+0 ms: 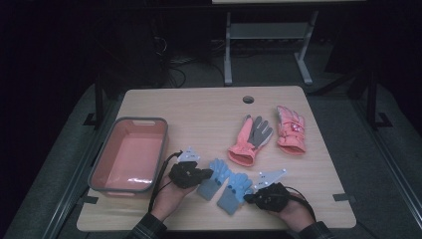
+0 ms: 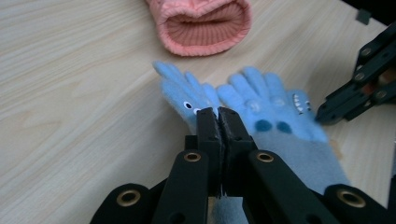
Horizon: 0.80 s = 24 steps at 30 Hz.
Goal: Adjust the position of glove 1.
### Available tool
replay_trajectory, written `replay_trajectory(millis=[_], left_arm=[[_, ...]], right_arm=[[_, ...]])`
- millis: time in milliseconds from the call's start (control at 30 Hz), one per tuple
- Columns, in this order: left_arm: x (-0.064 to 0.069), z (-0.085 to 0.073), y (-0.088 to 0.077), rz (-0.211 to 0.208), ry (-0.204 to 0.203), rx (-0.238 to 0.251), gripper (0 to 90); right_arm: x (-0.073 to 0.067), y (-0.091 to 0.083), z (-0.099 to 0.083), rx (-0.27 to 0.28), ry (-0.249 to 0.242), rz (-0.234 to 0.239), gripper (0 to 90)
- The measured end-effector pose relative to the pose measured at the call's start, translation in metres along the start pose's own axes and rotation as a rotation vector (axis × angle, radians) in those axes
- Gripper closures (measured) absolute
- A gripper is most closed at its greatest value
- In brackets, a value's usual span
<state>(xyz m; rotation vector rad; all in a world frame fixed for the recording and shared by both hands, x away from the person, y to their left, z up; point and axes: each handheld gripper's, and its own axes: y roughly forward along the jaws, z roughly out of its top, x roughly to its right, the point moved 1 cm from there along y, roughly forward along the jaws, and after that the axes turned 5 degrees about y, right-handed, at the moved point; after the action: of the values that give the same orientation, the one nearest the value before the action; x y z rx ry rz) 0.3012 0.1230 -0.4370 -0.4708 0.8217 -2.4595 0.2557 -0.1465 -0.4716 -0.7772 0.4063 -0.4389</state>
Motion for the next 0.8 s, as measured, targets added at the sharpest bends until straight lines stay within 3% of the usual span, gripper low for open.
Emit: replay_trajectory(millis=[233,700,800], left_arm=[[0.001,0.003,0.000,-0.039,-0.015,0.019,88.1],[0.013,0.012,0.005,-0.078,0.028,0.031,88.1],[0.015,0.013,0.008,-0.084,0.039,0.026,88.1]], right_arm=[[-0.004,0.011,0.007,0.005,-0.013,0.024,89.9],[-0.004,0.022,0.019,0.026,-0.028,0.011,89.9],[-0.004,0.022,0.019,0.030,-0.009,0.019,89.9]])
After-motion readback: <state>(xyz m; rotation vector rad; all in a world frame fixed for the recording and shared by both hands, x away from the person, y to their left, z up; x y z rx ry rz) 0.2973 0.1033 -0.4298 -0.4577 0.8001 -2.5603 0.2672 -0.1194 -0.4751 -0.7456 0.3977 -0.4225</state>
